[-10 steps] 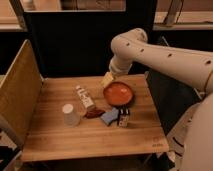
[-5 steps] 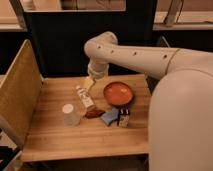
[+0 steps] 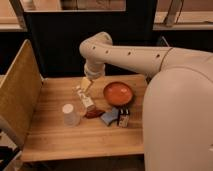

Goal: Place the ceramic cup over the eraser

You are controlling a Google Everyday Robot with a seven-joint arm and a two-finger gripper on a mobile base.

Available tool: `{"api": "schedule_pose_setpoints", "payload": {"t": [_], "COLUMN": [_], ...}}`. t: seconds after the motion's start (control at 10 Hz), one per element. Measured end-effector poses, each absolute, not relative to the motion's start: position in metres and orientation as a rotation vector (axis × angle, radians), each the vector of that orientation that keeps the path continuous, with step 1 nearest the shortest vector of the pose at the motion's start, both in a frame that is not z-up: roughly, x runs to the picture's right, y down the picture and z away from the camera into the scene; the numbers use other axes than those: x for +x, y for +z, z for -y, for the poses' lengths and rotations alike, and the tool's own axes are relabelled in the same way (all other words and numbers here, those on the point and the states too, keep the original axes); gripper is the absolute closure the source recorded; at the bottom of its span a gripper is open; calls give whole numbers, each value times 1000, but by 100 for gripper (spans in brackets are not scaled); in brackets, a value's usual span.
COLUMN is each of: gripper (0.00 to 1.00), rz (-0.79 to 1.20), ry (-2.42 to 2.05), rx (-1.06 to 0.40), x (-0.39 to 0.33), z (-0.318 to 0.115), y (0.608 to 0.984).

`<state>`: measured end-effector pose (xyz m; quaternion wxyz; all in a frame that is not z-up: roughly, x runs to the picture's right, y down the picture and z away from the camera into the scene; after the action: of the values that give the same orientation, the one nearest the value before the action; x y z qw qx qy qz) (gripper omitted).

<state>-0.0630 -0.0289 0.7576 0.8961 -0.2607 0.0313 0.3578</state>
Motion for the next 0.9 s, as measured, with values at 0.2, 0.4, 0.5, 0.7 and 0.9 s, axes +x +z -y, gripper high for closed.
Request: {"api": "schedule_pose_setpoints", "payload": {"t": [0.2,0.4,0.5,0.7,0.9], "gripper": [20,20,20,20,20], "rz": [-65,-44,-35,-23,-20], "ry": [752,738,719,660,605], "rx": [-537,-544,-550,-567,-573], "x": [-59,-71,-80,-101,-117], "z": [29,23,17,3,-7], "y": [757,747,740,727,723]}}
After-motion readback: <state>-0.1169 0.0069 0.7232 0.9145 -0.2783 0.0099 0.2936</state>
